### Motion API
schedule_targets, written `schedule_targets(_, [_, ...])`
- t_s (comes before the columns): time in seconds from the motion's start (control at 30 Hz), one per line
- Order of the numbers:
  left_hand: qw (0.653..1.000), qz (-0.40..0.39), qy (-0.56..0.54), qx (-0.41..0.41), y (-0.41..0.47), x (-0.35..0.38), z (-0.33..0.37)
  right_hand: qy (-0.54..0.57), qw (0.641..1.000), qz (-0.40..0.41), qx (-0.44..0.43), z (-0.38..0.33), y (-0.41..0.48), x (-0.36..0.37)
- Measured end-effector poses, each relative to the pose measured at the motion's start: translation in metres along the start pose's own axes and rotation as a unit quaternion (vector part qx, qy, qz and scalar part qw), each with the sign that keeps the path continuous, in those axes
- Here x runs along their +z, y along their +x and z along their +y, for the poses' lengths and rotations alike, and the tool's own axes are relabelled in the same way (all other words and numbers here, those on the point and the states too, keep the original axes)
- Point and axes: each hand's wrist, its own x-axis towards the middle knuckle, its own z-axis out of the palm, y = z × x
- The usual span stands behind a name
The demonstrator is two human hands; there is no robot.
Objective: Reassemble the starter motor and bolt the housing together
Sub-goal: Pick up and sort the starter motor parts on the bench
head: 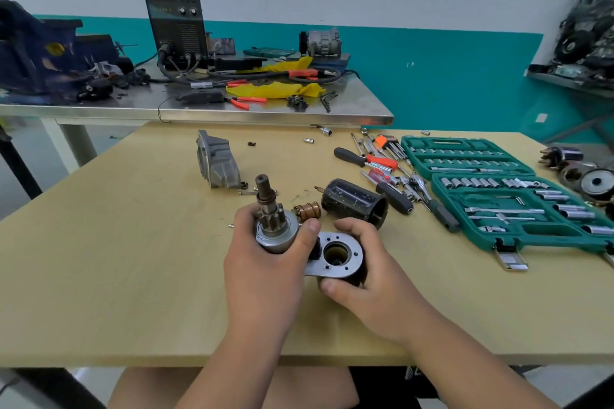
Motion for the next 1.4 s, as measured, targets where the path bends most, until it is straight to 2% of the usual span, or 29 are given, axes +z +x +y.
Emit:
schedule_targets(0.3, [1.000, 0.008, -0.002, -0.006, -0.001, 0.004, -0.002, -0.007, 1.000, 0.003, 0.002, -0.001, 0.000, 0.001])
schedule_targets(0.57, [1.000, 0.006, 0.002, -0.026, 0.001, 0.010, -0.005, -0.005, 0.999, 0.045, 0.003, -0.001, 0.005, 0.004])
schedule_targets(0.87, [0.992, -0.107, 0.045, -0.055, 0.019, 0.012, -0.004, -0.001, 0.995, 0.087, 0.042, 0.009, 0.018, -0.005])
schedule_targets(0.97, [0.990, -0.121, 0.060, -0.046, 0.020, 0.016, -0.006, -0.009, 0.994, 0.098, 0.044, 0.014, 0.020, -0.011])
schedule_targets(1.07, [0.982, -0.168, 0.084, -0.025, 0.040, 0.009, -0.013, -0.011, 0.994, 0.097, 0.054, 0.017, 0.020, -0.020])
schedule_targets(1.17, [0.987, -0.107, 0.121, -0.025, 0.091, -0.003, -0.033, -0.026, 0.993, 0.099, 0.052, 0.019, 0.021, -0.026])
schedule_targets(1.23, [0.965, -0.084, 0.249, 0.007, 0.132, -0.011, -0.053, -0.030, 0.993, 0.103, 0.052, 0.020, 0.022, -0.027])
schedule_targets(1.3, [0.921, -0.118, 0.367, 0.052, 0.166, -0.013, -0.074, -0.030, 0.993, 0.104, 0.054, 0.020, 0.022, -0.027])
schedule_targets(1.4, [0.852, -0.170, 0.486, 0.099, 0.194, -0.008, -0.094, -0.030, 0.993, 0.105, 0.051, 0.020, 0.022, -0.026])
